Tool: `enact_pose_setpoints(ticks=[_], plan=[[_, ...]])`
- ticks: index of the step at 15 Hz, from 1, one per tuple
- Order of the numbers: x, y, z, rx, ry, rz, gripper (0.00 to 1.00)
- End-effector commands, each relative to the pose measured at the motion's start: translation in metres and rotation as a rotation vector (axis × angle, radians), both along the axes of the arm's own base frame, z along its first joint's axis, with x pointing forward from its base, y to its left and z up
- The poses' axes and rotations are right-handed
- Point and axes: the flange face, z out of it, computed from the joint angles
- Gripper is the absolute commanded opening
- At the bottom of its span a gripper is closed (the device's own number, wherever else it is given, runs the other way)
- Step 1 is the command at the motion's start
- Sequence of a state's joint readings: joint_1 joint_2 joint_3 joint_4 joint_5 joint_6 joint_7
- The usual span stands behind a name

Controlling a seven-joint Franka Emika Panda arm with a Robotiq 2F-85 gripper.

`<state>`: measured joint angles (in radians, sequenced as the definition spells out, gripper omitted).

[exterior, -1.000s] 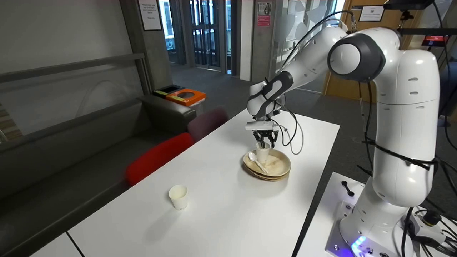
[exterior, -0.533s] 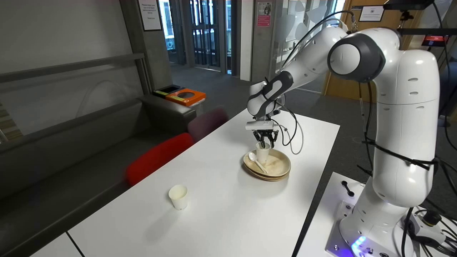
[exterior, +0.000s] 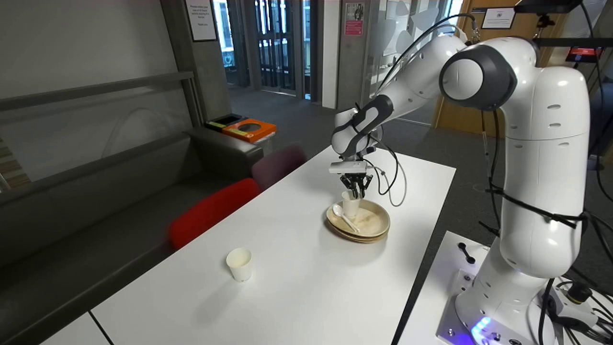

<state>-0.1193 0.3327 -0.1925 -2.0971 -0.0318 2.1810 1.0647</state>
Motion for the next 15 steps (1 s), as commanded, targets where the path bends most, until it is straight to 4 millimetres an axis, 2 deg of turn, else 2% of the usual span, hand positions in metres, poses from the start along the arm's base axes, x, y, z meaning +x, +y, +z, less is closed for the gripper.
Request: enact_pose_setpoints(ticks=[1, 6, 7, 8, 11, 13, 15], plan=[[0.0010, -0.0024, 0.0108, 0.003, 0.011, -0.016, 0.00], [0.0023, -0.0014, 0.0176, 0.002, -0.003, -0.014, 0.02], [0.0026, -0.0013, 0.0180, 0.002, -0.004, -0.013, 0.10], [0.0026, -0.0011, 0.0180, 0.001, -0.005, -0.013, 0.29], [0.0025, -0.0009, 0.0177, 0.000, -0.004, -0.012, 0.49], [0.0025, -0.0006, 0.0174, -0.001, -0.003, -0.011, 0.17], [0.0026, -0.0004, 0.0173, -0.001, -0.003, -0.011, 0.07]])
